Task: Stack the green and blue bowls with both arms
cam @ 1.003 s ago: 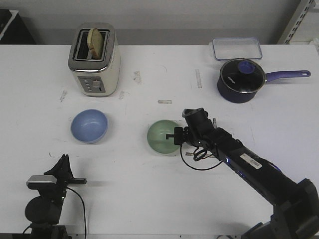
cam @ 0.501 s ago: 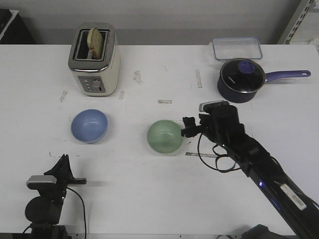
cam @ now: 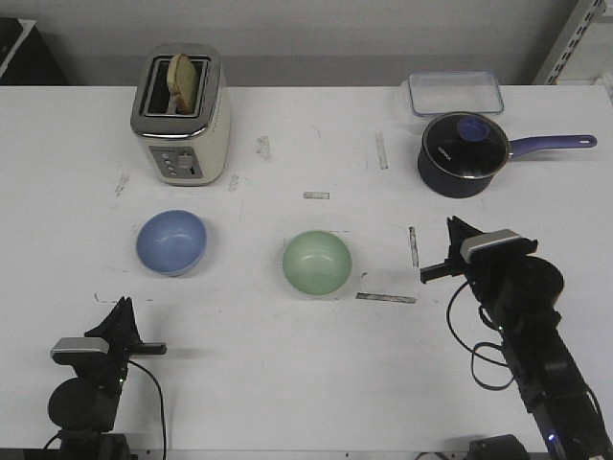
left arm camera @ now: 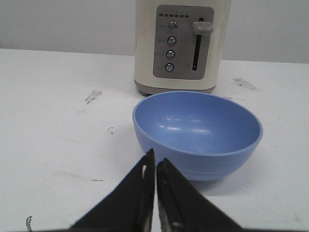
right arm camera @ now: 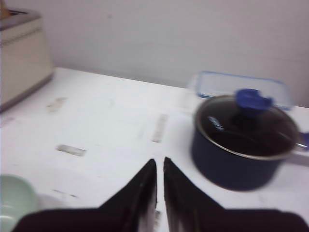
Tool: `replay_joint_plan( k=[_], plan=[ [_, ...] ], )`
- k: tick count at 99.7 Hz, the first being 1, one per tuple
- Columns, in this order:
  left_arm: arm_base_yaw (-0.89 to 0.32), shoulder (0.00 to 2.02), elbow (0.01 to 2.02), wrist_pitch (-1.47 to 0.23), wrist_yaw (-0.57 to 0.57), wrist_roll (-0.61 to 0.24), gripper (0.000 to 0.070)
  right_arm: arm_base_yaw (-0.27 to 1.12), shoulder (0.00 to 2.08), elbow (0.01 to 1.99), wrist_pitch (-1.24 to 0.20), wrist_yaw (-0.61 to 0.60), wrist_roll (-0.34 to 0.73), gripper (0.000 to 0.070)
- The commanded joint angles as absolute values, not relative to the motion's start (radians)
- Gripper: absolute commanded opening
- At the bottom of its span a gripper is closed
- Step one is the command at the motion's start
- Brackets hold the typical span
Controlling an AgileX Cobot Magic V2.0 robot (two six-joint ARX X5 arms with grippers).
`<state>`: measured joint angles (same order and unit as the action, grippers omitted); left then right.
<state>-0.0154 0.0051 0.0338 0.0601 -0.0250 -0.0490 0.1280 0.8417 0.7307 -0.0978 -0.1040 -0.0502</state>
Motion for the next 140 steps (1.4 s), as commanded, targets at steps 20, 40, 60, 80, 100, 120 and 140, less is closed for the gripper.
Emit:
replay_joint_plan(
  k=[20,40,60,80,100,120,140],
  plan=[
    [-0.016,0.003,0.013,0.076,-0.027,-0.042,0.0001,0.072,0.614,0.513,0.078,-0.104,-0.065,0.0004],
    [-0.016,0.003,0.013,0.076,-0.027,-0.042,0.0001,0.072,0.413,0.391,0.122,-0.104,-0.064,0.0004],
    [-0.016,0.003,0.013,0.076,-0.026,-0.042,0.0001,0.072,0.247,0.36,0.015,-0.103,-0.065,0.0004],
    [-0.016,0.003,0.013,0.076,-0.027,-0.042,0.0001,0.072,0.159,0.361,-0.011,-0.103,-0.065,0.0004],
    [-0.016,0.003,0.013,0.076,-0.027,-0.042,0.0001,0.072,0.143,0.361,0.007,-0.101,-0.065,0.0004],
    [-0.016,0.003,0.013,0.076,-0.027,-0.042,0.0001,0.072,0.143,0.361,0.007,-0.101,-0.065,0.0004],
    [-0.016,0.003,0.013,0.076,-0.027,-0.042,0.0001,0.072,0.143,0.361,0.007,-0.101,-0.065,0.0004]
  ],
)
